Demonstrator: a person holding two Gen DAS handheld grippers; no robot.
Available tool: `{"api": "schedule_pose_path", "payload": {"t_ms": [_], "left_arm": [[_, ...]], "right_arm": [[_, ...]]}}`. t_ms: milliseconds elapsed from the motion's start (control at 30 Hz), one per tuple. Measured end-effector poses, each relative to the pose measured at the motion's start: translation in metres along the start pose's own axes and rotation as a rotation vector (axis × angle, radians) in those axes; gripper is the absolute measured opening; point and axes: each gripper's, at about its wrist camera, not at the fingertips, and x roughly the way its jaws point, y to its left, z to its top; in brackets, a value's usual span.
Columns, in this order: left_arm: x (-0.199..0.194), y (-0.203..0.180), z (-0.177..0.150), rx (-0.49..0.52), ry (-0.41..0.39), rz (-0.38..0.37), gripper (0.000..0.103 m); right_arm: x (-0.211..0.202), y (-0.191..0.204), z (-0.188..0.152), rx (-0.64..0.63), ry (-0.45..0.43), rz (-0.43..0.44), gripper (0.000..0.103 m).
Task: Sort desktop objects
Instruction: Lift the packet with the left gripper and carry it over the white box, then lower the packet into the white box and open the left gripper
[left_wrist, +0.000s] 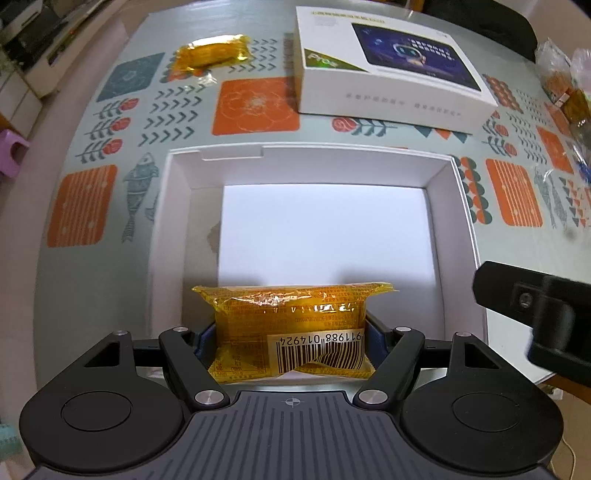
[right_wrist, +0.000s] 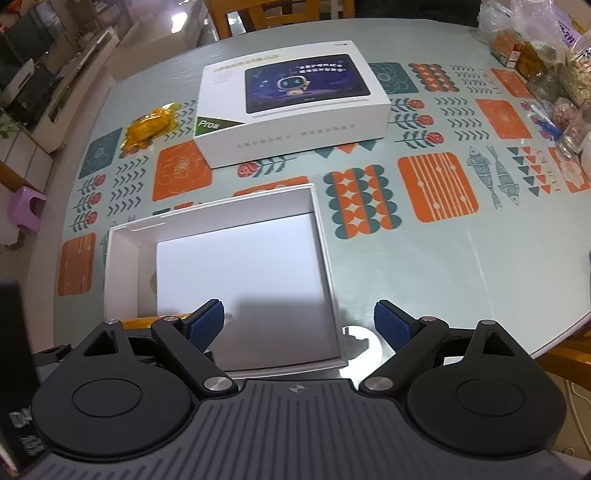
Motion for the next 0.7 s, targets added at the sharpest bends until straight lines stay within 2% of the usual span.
{"api": "schedule_pose_path", "payload": {"t_ms": [167,333,500,667,700], "left_arm": [[0.016,0.001,0.005,-0.003,0.014,0.010,0.072],[0.031,0.009,0.006,-0.004,0.036,0.053,0.073],[0.051,0.022,0.007,-0.038,0.105,0.052,0.073],[0.062,0.026,0.006,-0.046,0.142,0.060,0.080],[0.061,0.026,0.006,-0.046,0.138,0.065,0.087]], "right_arm": [[0.002,0.003,0.007,-0.014,0.008,-0.014,0.103],[0.008,0.015,0.015,-0.045,0.018,-0.006,0.103],[0.014,0.029,0.022,-0.080,0.029,0.003,0.103],[0.019,0.034,0.026,-0.092,0.040,0.002,0.103],[0.020,0.033,0.027,-0.090,0.041,0.001,0.103]]}}
